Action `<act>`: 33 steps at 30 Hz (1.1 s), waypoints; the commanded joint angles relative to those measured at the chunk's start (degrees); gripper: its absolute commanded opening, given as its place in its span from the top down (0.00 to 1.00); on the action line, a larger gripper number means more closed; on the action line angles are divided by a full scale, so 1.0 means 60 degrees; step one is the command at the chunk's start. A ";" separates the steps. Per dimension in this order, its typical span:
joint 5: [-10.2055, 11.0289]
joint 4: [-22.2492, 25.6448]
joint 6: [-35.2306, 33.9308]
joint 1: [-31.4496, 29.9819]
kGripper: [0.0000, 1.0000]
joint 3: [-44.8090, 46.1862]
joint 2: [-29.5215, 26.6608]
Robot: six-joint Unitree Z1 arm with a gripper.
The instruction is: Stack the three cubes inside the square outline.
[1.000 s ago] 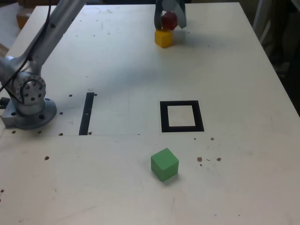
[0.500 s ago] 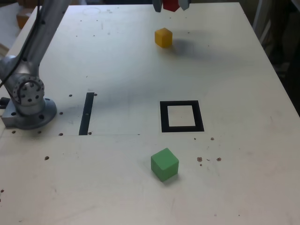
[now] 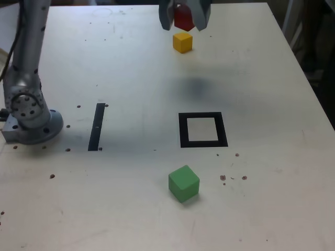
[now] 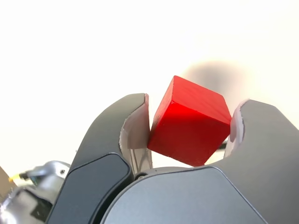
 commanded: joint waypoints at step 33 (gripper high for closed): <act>-0.0482 -0.3313 -0.5115 -0.6094 0.55 0.3783 0.0230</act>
